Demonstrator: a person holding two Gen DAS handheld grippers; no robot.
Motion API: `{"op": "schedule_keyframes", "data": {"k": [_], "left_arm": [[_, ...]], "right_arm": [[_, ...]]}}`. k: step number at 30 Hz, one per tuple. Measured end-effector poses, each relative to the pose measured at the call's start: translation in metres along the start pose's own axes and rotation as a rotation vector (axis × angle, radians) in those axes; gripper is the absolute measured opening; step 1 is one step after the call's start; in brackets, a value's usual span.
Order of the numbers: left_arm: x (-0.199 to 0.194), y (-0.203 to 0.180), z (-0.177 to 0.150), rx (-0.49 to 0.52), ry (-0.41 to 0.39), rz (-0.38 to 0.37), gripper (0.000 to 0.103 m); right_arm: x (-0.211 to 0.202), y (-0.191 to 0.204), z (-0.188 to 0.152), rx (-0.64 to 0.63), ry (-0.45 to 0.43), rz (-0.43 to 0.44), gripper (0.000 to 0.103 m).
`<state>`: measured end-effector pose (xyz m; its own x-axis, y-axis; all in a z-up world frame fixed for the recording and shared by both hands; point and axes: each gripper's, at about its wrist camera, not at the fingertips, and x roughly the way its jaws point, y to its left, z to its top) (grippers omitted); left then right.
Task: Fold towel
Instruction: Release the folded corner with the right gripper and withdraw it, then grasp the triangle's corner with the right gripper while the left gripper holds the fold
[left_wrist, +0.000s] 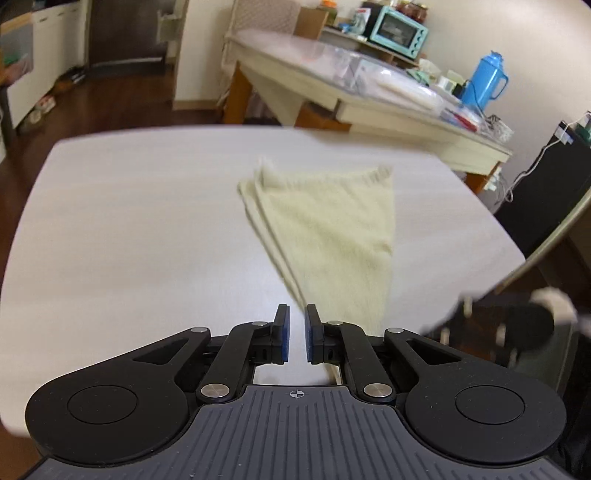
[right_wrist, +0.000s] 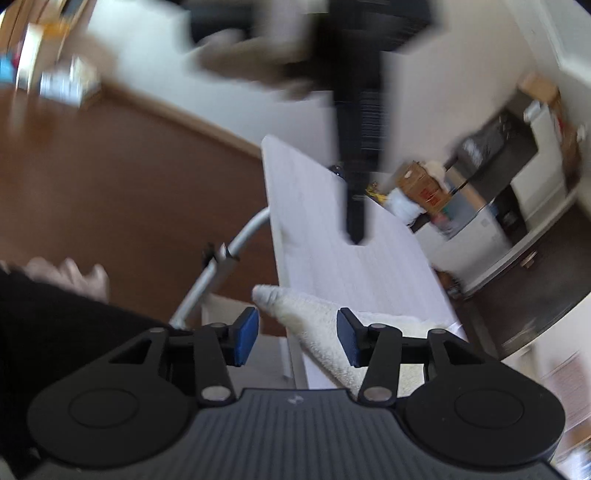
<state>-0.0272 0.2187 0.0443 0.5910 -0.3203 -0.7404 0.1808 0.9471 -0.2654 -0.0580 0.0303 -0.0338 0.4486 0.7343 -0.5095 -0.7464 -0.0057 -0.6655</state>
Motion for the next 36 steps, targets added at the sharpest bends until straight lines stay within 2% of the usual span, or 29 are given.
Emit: {"op": "schedule_keyframes", "data": {"k": [8,11,13,15,18,24,29,33,36], "left_arm": [[0.02,0.007,0.034,0.048,-0.007,-0.039,0.011],[0.028,0.01,0.041,0.052,-0.008,-0.034,0.012],[0.034,0.012,0.047,0.06,-0.011,-0.022,0.012],[0.04,0.013,0.054,0.083,-0.012,0.003,0.013],[0.054,0.015,0.064,0.131,0.0,0.032,0.013],[0.085,0.017,0.079,0.202,0.039,0.027,0.013],[0.099,0.01,0.08,0.301,0.073,0.079,0.013],[0.109,0.006,0.073,0.374,0.118,0.132,0.015],[0.112,0.006,0.069,0.398,0.132,0.144,0.018]], "right_arm": [[0.012,0.026,0.001,-0.182,0.034,-0.074,0.044],[0.008,0.036,0.0,-0.208,0.026,-0.073,0.037],[0.008,0.036,0.002,-0.202,0.024,-0.058,0.024],[-0.001,0.03,0.002,-0.151,-0.001,-0.048,0.018],[-0.012,0.027,0.002,-0.079,-0.03,-0.017,0.015],[-0.028,0.014,0.01,0.032,-0.084,0.048,0.014],[-0.034,0.005,0.01,0.097,-0.126,0.083,0.014],[-0.045,-0.017,0.006,0.236,-0.188,0.123,0.014],[-0.065,-0.045,-0.003,0.338,-0.23,0.127,0.013]]}}
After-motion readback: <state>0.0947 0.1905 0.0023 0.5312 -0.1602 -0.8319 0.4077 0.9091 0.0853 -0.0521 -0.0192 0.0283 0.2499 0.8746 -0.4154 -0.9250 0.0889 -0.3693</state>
